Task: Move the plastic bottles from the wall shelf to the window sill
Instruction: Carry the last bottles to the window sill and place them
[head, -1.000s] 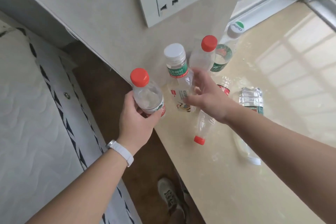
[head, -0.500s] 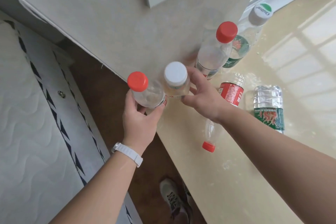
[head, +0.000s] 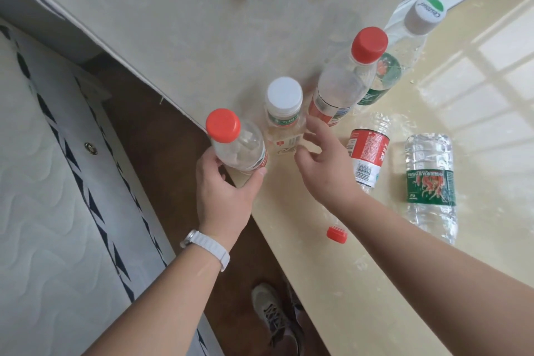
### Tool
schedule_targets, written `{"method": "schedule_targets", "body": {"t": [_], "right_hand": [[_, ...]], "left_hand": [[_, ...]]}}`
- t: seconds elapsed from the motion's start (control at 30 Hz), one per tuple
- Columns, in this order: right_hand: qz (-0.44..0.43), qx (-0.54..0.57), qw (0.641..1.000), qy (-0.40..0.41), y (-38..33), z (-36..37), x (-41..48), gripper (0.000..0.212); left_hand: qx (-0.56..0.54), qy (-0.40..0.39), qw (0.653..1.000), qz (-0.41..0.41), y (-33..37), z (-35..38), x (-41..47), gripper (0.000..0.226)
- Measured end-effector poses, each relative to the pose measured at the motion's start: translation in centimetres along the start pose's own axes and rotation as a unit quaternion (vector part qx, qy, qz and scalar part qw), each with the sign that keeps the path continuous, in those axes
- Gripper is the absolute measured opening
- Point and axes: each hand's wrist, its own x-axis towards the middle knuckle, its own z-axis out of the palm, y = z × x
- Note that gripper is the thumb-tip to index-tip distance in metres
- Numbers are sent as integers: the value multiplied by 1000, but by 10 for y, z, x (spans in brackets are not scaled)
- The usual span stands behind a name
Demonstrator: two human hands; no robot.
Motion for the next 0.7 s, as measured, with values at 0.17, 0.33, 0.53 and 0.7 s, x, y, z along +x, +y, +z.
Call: {"method": "schedule_targets", "body": {"t": [0.17,0.33,0.53,0.7], "right_hand": [[-28,-56,998,-20,-2,1,6,63],[-28,-77,996,-23,-6,-10,13,54],[-24,-95,995,-2,-8,-11,17,58],[-25,-82,996,-11,-9,-10,15,56]], "left_hand": [[36,-19,999,10,-3,-1,4,48],[11,-19,1000,-11,-3,-1,4,59],[-35,-11,999,-15,-2,3,4,62],[-35,-19,999,-13,-3,4,7,58]]}}
